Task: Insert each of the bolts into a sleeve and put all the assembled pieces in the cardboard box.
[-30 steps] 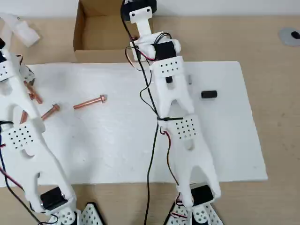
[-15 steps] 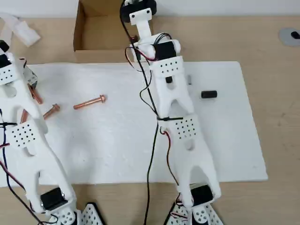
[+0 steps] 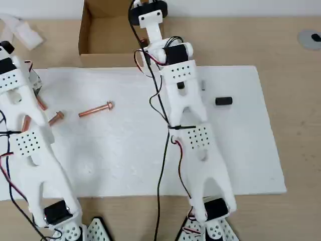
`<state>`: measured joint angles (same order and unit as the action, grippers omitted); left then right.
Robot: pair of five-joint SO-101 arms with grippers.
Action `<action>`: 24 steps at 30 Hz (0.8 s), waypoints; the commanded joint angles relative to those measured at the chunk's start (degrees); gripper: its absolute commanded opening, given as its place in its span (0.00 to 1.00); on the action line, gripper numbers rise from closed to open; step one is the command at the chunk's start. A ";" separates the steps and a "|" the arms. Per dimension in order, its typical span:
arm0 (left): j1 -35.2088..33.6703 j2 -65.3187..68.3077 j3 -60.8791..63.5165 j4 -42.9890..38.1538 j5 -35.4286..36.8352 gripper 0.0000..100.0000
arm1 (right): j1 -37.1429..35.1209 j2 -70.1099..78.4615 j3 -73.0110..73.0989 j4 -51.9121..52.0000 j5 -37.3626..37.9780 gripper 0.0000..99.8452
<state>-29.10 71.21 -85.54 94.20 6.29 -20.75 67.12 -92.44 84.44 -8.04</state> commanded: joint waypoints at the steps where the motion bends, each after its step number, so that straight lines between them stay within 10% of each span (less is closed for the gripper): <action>1: 2.37 -2.77 -10.20 3.25 -0.18 0.01 | -2.24 -9.27 -2.86 2.46 -3.34 0.20; 10: 5.98 -26.33 -4.92 6.51 -3.52 0.00 | -4.18 -18.42 -2.86 17.93 -9.85 0.20; 24: 16.09 -76.97 57.49 3.87 -5.98 0.01 | 3.21 -17.27 10.33 18.02 -11.25 0.20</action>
<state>-14.33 7.21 -35.43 100.18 0.48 -18.64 52.70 -85.32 101.23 -18.77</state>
